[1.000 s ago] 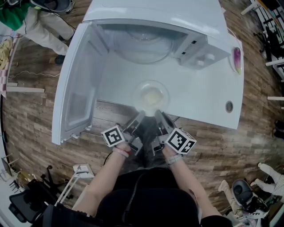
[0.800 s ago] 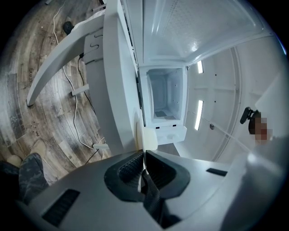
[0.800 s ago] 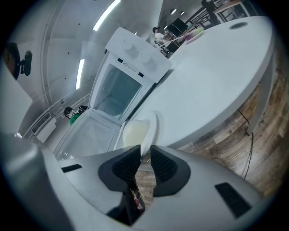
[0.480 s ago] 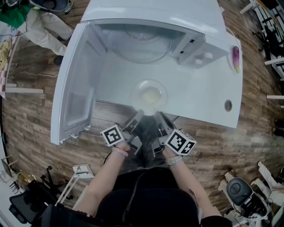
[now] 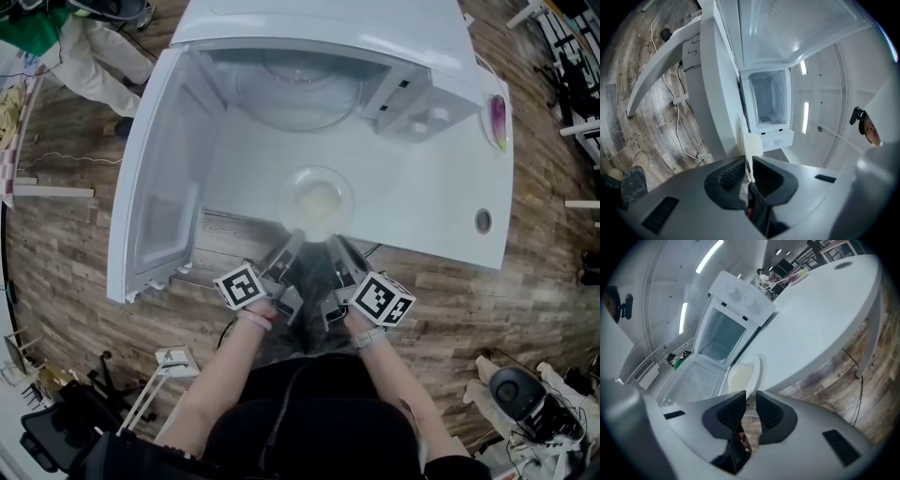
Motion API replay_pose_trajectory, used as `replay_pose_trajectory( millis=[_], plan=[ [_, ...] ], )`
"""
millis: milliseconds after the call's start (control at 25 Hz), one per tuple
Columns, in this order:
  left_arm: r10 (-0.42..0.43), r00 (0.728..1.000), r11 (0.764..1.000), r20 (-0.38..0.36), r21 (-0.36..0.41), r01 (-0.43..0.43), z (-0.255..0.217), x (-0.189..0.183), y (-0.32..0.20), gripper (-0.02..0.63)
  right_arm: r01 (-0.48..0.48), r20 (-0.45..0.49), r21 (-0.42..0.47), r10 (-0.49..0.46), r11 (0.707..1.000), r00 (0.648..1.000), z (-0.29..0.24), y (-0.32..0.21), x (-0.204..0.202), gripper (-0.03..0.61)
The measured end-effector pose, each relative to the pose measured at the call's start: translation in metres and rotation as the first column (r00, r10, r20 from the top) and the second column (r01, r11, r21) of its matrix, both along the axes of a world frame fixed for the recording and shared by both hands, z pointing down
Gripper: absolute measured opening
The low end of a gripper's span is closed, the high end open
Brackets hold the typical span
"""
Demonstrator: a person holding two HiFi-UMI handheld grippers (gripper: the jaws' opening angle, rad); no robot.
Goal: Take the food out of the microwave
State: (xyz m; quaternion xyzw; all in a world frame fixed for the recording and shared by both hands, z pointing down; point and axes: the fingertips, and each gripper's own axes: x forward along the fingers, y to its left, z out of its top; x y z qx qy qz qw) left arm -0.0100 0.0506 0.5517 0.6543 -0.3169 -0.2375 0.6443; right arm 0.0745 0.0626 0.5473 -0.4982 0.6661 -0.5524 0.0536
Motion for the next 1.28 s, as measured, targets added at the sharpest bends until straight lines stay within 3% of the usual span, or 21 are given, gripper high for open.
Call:
replay_pose_trajectory(
  millis=[240,400,800,920,1040,1160,1280],
  plan=[
    [0.000,0.999,0.999,-0.038,-0.040,-0.001,-0.001,0.002,0.004,0.129,0.004,0.006,0.004,-0.004,1.000,1.000,0.001,0.001,0.001,0.081],
    [-0.007,1.000,0.999,-0.003,-0.047,0.007,0.005,-0.007,0.014,0.140,0.012,0.009,0.012,-0.012,1.000,1.000,-0.001,0.003,-0.001,0.081],
    [0.037,0.999,0.999,-0.005,-0.022,-0.038,0.006,-0.011,0.027,0.140,0.019,0.005,0.036,-0.020,0.999,1.000,-0.004,0.006,0.002,0.075],
    [0.086,0.994,0.996,0.062,0.001,-0.086,0.006,-0.008,0.031,0.140,0.021,-0.004,0.045,-0.020,0.999,1.000,-0.006,0.008,0.002,0.060],
    [0.140,0.979,0.986,0.146,0.068,-0.151,0.000,-0.005,0.035,0.129,0.022,-0.009,0.055,-0.022,0.998,1.000,-0.009,0.010,0.000,0.043],
    [0.147,0.970,0.981,0.192,0.097,-0.168,-0.006,-0.004,0.037,0.024,0.034,-0.013,0.073,-0.033,0.997,0.999,-0.013,0.011,-0.001,0.031],
    [0.163,0.965,0.976,0.208,0.108,-0.188,-0.009,-0.002,0.041,0.009,0.048,-0.013,0.084,-0.047,0.995,0.999,-0.016,0.014,-0.003,0.021]
  ],
)
